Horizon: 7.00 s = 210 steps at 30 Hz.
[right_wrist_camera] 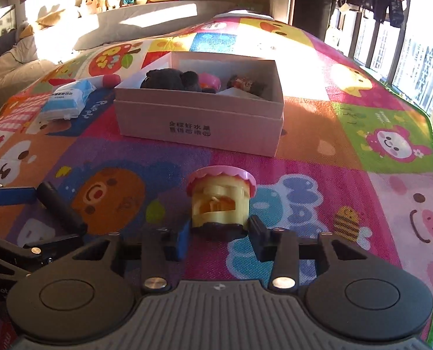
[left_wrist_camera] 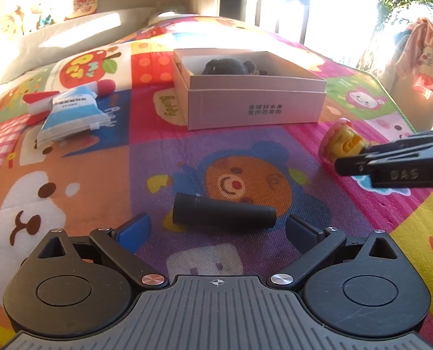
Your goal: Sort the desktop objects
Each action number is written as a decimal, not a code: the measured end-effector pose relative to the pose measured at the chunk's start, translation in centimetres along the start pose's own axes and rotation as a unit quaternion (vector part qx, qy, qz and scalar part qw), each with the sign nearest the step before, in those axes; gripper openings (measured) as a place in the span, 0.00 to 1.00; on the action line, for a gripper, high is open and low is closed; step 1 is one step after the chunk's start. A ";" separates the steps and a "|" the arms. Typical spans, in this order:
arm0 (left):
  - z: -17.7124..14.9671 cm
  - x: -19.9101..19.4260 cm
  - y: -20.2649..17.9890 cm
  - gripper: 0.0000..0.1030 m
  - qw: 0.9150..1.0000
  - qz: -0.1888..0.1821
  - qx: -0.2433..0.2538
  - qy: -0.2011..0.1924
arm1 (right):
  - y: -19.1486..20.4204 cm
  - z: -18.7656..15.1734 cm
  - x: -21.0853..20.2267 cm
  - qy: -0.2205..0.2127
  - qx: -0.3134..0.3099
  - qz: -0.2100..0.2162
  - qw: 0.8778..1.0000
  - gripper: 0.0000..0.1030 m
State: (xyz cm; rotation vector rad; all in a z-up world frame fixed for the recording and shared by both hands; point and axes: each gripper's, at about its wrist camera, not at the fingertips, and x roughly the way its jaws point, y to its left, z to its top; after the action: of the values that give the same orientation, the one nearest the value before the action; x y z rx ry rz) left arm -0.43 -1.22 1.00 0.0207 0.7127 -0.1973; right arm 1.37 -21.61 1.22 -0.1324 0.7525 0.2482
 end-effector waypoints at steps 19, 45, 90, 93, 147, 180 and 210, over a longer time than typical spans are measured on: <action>0.2 0.4 -0.7 1.00 1.000 0.009 0.022 0.011 | -1.4 -0.8 -5.3 -0.090 0.019 -0.020 0.996 1.00; 1.0 1.7 -1.6 1.00 0.999 -0.004 0.036 0.021 | -1.8 -6.8 -3.4 -0.006 0.001 0.032 0.999 1.00; 4.1 -2.4 -1.3 0.78 0.997 -0.037 0.048 -0.047 | -1.3 0.1 -5.3 -0.034 -0.026 0.027 0.999 0.54; 7.8 -2.9 -1.5 0.78 0.992 -0.048 0.061 -0.095 | -2.1 2.3 -7.6 -0.088 -0.028 0.008 0.996 0.54; 2.7 -0.4 18.5 1.00 0.967 0.111 -0.183 -0.138 | 23.8 21.7 21.0 0.141 -0.084 0.167 0.972 0.58; 11.9 9.3 25.1 1.00 0.989 0.025 -0.124 -0.082 | -3.1 1.2 0.8 0.002 0.079 -0.042 0.996 0.99; 8.7 5.5 13.8 0.28 0.997 0.055 0.033 -0.044 | -2.5 -0.3 2.8 -0.007 0.096 -0.042 0.994 1.00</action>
State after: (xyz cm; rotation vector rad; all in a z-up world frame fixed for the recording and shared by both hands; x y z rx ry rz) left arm 11.85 10.60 3.30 0.1123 0.6147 -0.1159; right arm 3.82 -23.58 -0.80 0.0196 0.7520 0.0960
